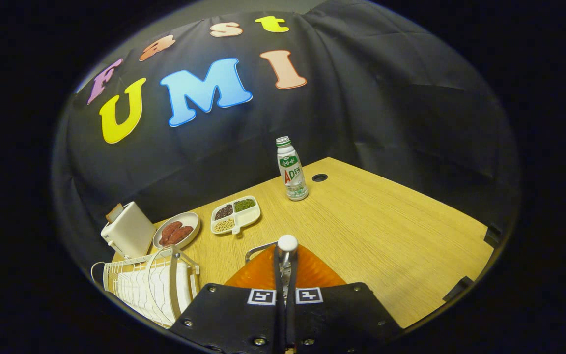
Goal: Take the plate from the dish rack, then take the spoon from the basket and place it into the plate.
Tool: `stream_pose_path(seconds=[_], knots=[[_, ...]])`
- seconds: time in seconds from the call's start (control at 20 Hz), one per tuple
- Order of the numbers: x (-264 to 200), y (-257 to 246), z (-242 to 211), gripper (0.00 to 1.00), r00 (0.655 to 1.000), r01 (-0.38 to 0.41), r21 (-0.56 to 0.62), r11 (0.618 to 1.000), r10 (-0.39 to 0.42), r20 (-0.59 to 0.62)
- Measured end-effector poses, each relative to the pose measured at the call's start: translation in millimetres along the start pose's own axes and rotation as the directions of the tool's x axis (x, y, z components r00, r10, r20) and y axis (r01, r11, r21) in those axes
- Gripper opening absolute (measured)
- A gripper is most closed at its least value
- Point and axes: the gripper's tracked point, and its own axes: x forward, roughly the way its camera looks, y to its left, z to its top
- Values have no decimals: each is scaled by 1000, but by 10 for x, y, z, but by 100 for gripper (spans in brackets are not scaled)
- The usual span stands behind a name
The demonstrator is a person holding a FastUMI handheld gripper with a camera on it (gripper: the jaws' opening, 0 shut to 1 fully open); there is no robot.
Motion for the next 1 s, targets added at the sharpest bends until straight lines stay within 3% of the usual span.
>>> stream_pose_path(seconds=[0.5,1.0], knots=[[-452,256,483,0,1000,10,-250,968,-2,31],[-1274,872,794,0,987,-109,-424,899,150,65]])
